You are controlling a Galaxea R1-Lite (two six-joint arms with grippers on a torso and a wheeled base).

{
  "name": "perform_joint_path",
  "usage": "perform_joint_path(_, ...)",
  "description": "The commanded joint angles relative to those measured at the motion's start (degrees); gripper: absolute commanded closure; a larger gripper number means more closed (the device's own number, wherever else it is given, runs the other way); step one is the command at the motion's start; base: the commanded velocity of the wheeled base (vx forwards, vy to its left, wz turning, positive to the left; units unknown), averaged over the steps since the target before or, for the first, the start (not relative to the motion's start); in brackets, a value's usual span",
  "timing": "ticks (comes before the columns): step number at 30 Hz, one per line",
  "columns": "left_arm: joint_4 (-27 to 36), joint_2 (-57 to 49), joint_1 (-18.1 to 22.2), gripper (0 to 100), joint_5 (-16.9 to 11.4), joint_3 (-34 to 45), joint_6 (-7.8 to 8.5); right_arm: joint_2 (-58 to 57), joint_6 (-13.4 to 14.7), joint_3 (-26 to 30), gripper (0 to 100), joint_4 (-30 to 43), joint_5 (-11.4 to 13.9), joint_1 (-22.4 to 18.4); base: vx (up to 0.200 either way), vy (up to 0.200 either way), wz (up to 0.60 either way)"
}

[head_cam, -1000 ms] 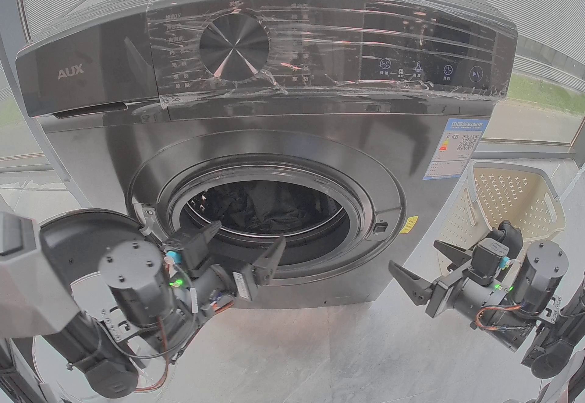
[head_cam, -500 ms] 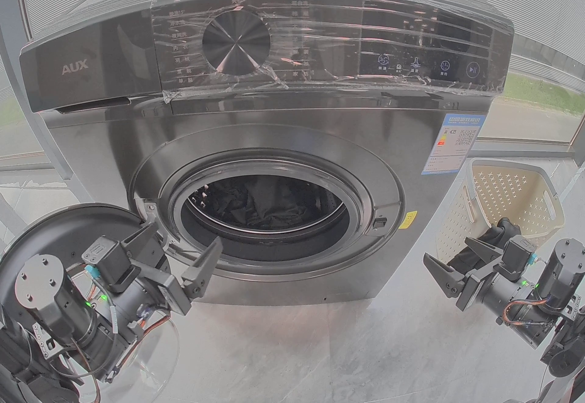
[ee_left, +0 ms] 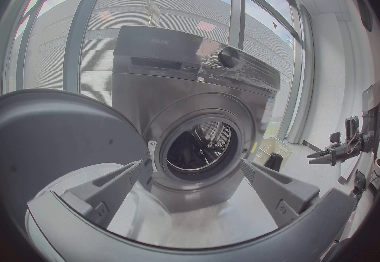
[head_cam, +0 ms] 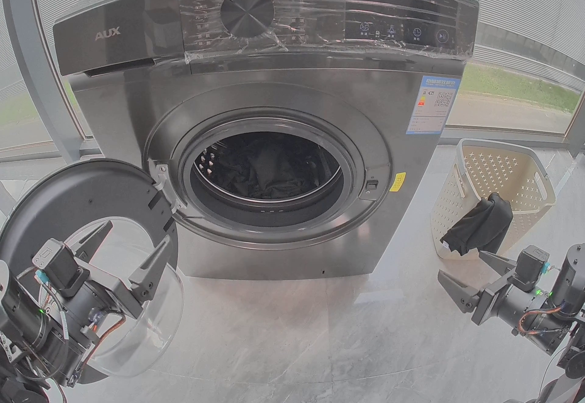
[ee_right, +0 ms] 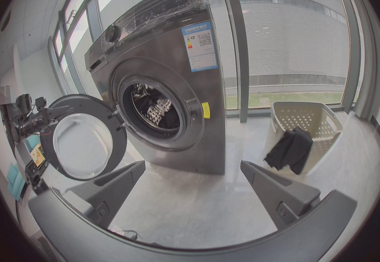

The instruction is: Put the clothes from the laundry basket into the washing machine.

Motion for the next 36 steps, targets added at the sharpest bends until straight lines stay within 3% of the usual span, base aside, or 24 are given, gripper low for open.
perform_joint_path(1, 8.6, -11.2, 1.1, 0, 0.0, 1.0, 0.11, -14.7, -0.3, 1.0, 0, 12.2, -0.2, 0.0, -0.2, 0.0, 0.0)
perform_joint_path(4, 17.0, -17.9, 1.2, 0, 0.0, 1.0, 0.55, -20.5, -1.7, 1.0, 0, 17.6, -0.6, -2.0, -0.2, 0.0, 0.0)
perform_joint_path(5, 17.0, -17.9, 1.2, 0, 0.0, 1.0, 0.55, -20.5, -1.7, 1.0, 0, 17.6, -0.6, -2.0, 0.0, 0.0, 0.0)
perform_joint_path(6, 23.1, -23.4, 1.3, 0, 0.0, 1.0, 0.55, -23.7, -1.9, 1.0, 0, 18.7, -0.7, -4.6, 0.0, 0.0, 0.0)
perform_joint_path(7, 24.2, -24.2, 1.4, 0, 0.0, 1.0, 0.55, -24.1, -1.9, 1.0, 0, 18.8, -0.7, -5.0, 0.0, 0.0, 0.0)
perform_joint_path(9, 33.4, -30.8, 3.4, 0, 0.0, 1.0, 0.29, -29.4, -2.0, 1.0, 0, 21.3, -0.7, -6.8, 0.0, 0.0, 0.0)
perform_joint_path(13, 43.4, -38.9, 6.5, 0, -0.3, 1.0, -0.06, -38.2, -2.0, 1.0, 0, 30.2, -0.7, -7.8, 0.0, 0.0, 0.0)
perform_joint_path(14, 47.8, -43.9, 7.8, 0, -0.6, 1.0, -0.06, -43.5, -2.0, 1.0, 0, 37.0, -0.8, -9.3, 0.0, 0.0, 0.0)
perform_joint_path(16, 49.8, -46.2, 8.9, 0, -0.7, 1.0, -0.15, -47.0, -2.0, 1.0, 0, 41.1, -0.7, -10.6, 0.0, 0.0, 0.0)
perform_joint_path(18, 54.8, -52.0, 12.5, 0, -1.0, 1.0, -0.5, -56.5, -3.5, 1.0, 0, 49.1, -0.5, -14.8, 0.0, 0.0, 0.0)
perform_joint_path(21, 58.5, -55.6, 14.0, 0, -1.4, 1.0, -0.94, -62.1, -5.4, 1.0, 0, 51.8, 0.7, -17.4, 0.0, 0.0, 0.0)
perform_joint_path(22, 61.8, -58.3, 15.7, 0, -2.4, 1.0, -1.47, -67.2, -6.2, 1.0, 0, 54.4, 3.1, -19.3, 0.0, 0.0, 0.0)
perform_joint_path(24, 64.6, -61.2, 17.6, 0, -3.6, 1.0, -1.82, -71.2, -6.3, 1.0, 0, 57.6, 5.5, -21.2, 0.0, 0.0, 0.0)
perform_joint_path(28, 70.2, -66.9, 21.0, 0, -7.5, 1.0, -2.17, -79.4, -6.4, 1.0, 0, 65.3, 7.8, -23.9, 0.0, 0.0, 0.0)
perform_joint_path(33, 77.5, -73.5, 26.4, 0, -12.1, 1.0, -1.56, -79.3, -5.5, 1.0, 0, 68.1, 7.4, -23.9, 0.0, 0.0, 0.0)
perform_joint_path(36, 78.4, -73.8, 27.9, 0, -11.8, 1.0, -1.38, -79.3, -6.9, 1.0, 0, 68.8, 7.3, -24.0, 0.0, 0.0, 0.0)
